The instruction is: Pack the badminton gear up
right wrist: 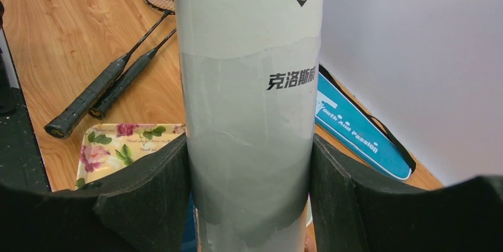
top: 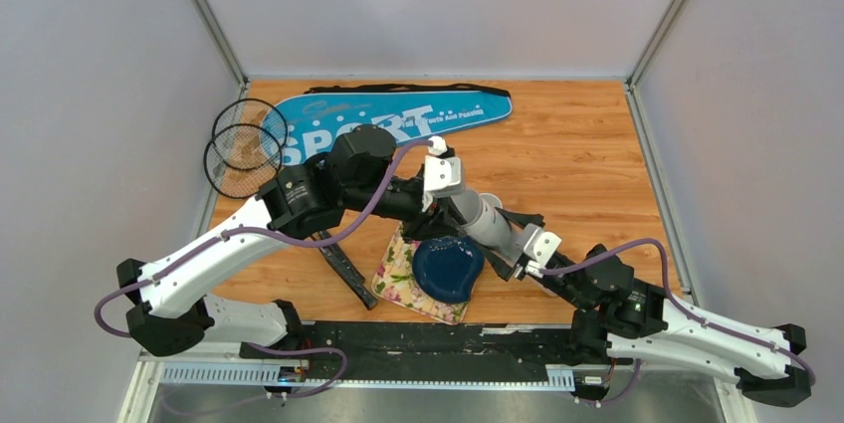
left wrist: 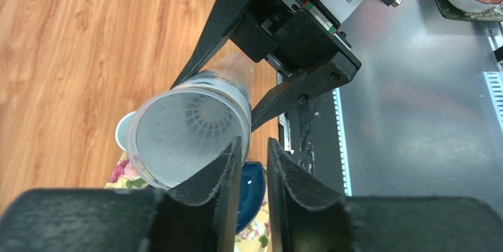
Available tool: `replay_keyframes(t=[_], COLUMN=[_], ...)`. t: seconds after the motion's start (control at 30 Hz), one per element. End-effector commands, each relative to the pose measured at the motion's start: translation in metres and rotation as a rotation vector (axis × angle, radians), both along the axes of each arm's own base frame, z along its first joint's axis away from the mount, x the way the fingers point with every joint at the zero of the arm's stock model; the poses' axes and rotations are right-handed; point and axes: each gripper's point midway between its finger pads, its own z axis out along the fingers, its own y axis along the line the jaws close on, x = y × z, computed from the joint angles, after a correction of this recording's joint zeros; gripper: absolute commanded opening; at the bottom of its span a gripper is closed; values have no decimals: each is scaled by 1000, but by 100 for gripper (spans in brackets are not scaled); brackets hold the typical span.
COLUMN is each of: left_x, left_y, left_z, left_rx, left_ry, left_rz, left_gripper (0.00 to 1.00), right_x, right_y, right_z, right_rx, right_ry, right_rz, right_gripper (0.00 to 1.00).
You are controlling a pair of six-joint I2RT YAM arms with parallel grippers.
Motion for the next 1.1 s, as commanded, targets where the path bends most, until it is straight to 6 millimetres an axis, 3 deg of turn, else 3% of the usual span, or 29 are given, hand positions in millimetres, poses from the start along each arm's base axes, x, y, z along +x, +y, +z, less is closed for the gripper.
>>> replay_keyframes(t=[0.0, 0.1, 0.23, 0.37, 0.7, 1.07], left_x=[-7, -6, 4, 6, -3, 10], left_y=[9, 10, 12, 10, -8, -13], left_z=[4, 18, 43, 57, 42, 25], left_rx=[18, -36, -131, -190, -121, -70], left_ry=[-7, -25, -41, -34, 4, -38], left_rz=[-15, 10, 97, 123, 7, 31], left_gripper=[37, 47, 50, 70, 80, 83], right_x=[-5, -6, -8, -9, -11, -10], right_y=[-4, -3, -4, -4, -2, -3], right_z=[51, 48, 47, 47, 51, 53], right_rx=[172, 173, 182, 180, 183, 182], right_ry=[-39, -26, -16, -16, -18, -21], right_rz=[19, 28, 35, 38, 53, 50], right_gripper=[18, 18, 18, 18, 18, 18])
